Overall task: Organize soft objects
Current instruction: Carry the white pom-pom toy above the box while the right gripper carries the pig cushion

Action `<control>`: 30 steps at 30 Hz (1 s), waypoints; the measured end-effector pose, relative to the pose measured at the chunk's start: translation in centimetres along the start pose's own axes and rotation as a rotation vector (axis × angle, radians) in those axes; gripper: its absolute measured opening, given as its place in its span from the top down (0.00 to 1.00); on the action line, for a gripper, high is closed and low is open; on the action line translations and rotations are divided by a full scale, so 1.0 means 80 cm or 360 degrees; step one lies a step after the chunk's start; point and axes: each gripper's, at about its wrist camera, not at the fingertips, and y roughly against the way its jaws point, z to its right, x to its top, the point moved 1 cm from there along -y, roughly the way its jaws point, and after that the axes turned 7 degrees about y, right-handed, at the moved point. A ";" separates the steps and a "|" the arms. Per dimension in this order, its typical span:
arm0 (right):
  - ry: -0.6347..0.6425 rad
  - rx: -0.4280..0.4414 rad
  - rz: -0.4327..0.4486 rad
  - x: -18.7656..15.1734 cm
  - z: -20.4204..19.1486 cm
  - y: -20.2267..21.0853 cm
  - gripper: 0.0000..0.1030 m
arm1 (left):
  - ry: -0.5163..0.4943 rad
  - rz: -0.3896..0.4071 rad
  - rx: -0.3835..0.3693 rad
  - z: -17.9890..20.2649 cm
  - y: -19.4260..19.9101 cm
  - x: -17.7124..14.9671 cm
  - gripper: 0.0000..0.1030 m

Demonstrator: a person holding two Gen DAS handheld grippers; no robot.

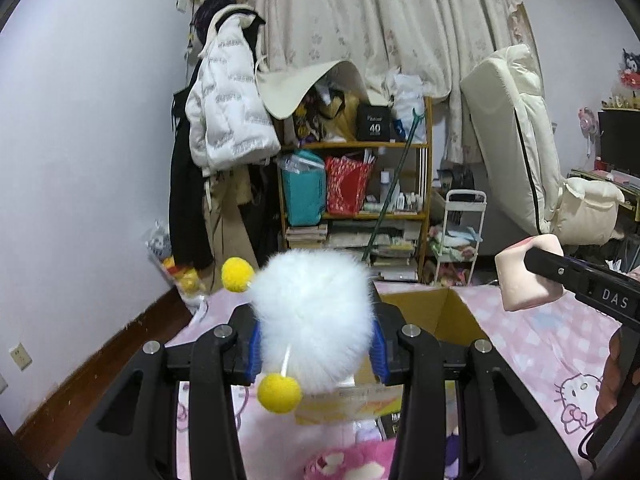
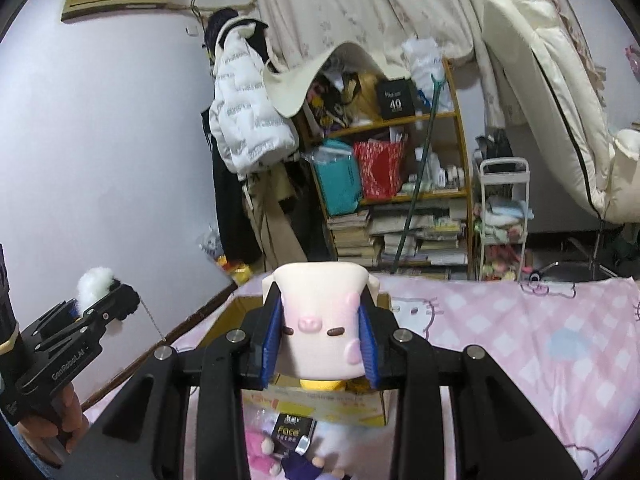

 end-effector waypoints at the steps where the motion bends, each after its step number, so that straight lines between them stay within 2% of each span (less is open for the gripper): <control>1: 0.0001 0.0001 0.0019 0.002 0.000 0.001 0.65 | -0.0007 0.0019 -0.0007 0.003 -0.002 0.004 0.61; 6: 0.0000 -0.0001 0.0073 0.007 0.002 0.000 0.65 | -0.0059 0.0071 -0.0013 0.014 -0.011 0.020 0.61; 17: 0.0031 -0.0003 0.0166 0.020 0.000 -0.008 0.64 | -0.0125 0.0101 -0.0019 0.025 -0.024 0.047 0.60; 30: 0.0029 0.0013 0.0105 0.011 0.003 -0.039 0.62 | -0.0082 0.0026 -0.0035 0.019 -0.060 0.025 0.60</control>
